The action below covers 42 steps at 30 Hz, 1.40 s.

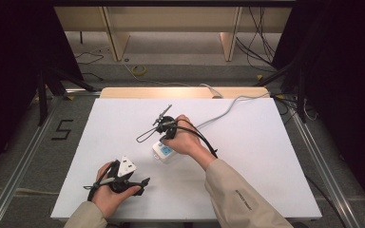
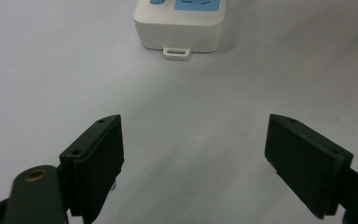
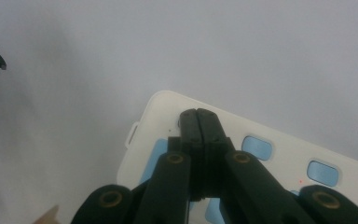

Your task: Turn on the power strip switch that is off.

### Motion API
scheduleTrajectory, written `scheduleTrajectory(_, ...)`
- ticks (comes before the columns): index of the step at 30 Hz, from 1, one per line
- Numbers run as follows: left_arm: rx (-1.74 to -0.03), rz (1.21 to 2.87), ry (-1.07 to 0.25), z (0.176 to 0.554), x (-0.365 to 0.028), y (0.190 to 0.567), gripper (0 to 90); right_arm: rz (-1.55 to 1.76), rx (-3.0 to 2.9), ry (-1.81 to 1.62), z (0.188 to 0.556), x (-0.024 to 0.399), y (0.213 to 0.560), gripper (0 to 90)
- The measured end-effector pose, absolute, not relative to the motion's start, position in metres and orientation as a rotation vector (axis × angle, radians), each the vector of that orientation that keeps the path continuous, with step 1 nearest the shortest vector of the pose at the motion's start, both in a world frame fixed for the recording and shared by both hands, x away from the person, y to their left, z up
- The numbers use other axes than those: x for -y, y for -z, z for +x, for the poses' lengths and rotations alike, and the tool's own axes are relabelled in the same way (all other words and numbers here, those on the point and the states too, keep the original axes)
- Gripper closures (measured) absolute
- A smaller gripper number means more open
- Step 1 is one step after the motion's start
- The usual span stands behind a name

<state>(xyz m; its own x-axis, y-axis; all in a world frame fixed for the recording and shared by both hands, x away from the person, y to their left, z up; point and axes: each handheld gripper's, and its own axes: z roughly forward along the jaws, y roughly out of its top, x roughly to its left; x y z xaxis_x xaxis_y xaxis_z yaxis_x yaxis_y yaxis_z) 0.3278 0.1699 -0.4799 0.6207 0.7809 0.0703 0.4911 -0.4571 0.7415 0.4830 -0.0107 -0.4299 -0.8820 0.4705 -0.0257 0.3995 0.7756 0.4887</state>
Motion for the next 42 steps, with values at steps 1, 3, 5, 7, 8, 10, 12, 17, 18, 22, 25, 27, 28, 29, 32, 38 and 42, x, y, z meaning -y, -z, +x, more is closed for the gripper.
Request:
scheduleTrajectory(1,-0.993,2.144,-0.532,0.328,-0.170,0.480,19.5,0.696,-2.819,-0.724,0.483,0.010,0.430,90.0)
scheduleTrajectory(3,-0.991,2.145,-0.534,0.328,-0.170,0.480,19.5,0.700,-2.821,-0.719,0.484,0.010,0.431,90.0)
scheduleTrajectory(5,-0.991,2.145,-0.534,0.328,-0.170,0.480,19.5,0.694,-2.820,-0.716,0.485,0.009,0.431,90.0)
scheduleTrajectory(7,-0.991,2.142,-0.535,0.328,-0.170,0.480,19.5,0.697,-2.821,-0.716,0.485,0.007,0.432,90.0)
scheduleTrajectory(8,-0.990,2.143,-0.535,0.328,-0.170,0.480,19.5,0.693,-2.820,-0.712,0.485,0.007,0.432,90.0)
scheduleTrajectory(10,-0.993,2.138,-0.535,0.328,-0.170,0.480,19.6,0.701,-2.821,-0.711,0.486,0.006,0.432,90.0)
scheduleTrajectory(12,-0.993,2.138,-0.535,0.328,-0.170,0.480,19.6,0.695,-2.821,-0.711,0.487,0.005,0.433,90.0)
scheduleTrajectory(17,-0.993,2.139,-0.534,0.328,-0.170,0.480,19.6,0.704,-2.820,-0.708,0.488,0.004,0.433,90.0)
scheduleTrajectory(18,-0.993,2.140,-0.533,0.328,-0.170,0.480,19.6,0.701,-2.822,-0.711,0.488,0.004,0.434,90.0)
scheduleTrajectory(22,-0.994,2.135,-0.533,0.328,-0.170,0.480,19.6,0.707,-2.822,-0.706,0.489,0.003,0.435,90.0)
scheduleTrajectory(25,-0.993,2.138,-0.533,0.328,-0.170,0.480,19.6,0.705,-2.823,-0.707,0.490,0.002,0.437,90.0)
scheduleTrajectory(27,-0.993,2.138,-0.534,0.328,-0.170,0.480,19.6,0.714,-2.824,-0.706,0.490,0.001,0.437,90.0)
scheduleTrajectory(28,-0.993,2.138,-0.534,0.328,-0.170,0.480,19.6,0.713,-2.823,-0.707,0.490,0.000,0.438,90.0)
scheduleTrajectory(29,-0.992,2.138,-0.534,0.328,-0.170,0.480,19.6,0.706,-2.823,-0.708,0.491,0.000,0.438,90.0)
scheduleTrajectory(32,-0.992,2.138,-0.533,0.328,-0.170,0.480,19.6,0.708,-2.825,-0.700,0.490,-0.002,0.438,90.0)
scheduleTrajectory(38,-0.992,2.138,-0.535,0.328,-0.170,0.479,19.6,0.694,-2.826,-0.692,0.490,-0.004,0.438,90.0)
scheduleTrajectory(42,-0.992,2.138,-0.535,0.328,-0.170,0.479,19.6,0.694,-2.829,-0.687,0.490,-0.005,0.439,90.0)
